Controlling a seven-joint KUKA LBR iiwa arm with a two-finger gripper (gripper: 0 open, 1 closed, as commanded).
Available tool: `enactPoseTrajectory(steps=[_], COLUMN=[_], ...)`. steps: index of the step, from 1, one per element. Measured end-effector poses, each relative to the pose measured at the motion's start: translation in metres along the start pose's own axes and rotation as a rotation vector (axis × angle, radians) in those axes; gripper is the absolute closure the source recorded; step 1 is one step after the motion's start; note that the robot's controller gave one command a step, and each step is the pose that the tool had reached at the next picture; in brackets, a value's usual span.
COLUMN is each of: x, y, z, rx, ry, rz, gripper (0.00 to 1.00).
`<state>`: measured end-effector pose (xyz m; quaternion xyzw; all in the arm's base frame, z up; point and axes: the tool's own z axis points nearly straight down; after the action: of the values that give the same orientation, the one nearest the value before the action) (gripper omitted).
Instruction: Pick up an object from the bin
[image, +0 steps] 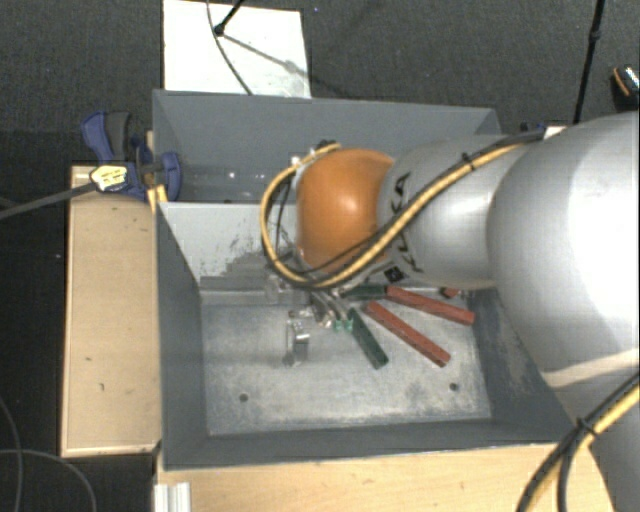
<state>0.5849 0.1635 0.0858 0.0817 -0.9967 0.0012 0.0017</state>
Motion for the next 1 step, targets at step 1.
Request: enactPoseTrajectory(steps=[1], x=[0.0136], y=[-0.0675], z=[0.0039], rx=[0.001], ry=[-0.003], rz=[0.021], gripper=[0.0])
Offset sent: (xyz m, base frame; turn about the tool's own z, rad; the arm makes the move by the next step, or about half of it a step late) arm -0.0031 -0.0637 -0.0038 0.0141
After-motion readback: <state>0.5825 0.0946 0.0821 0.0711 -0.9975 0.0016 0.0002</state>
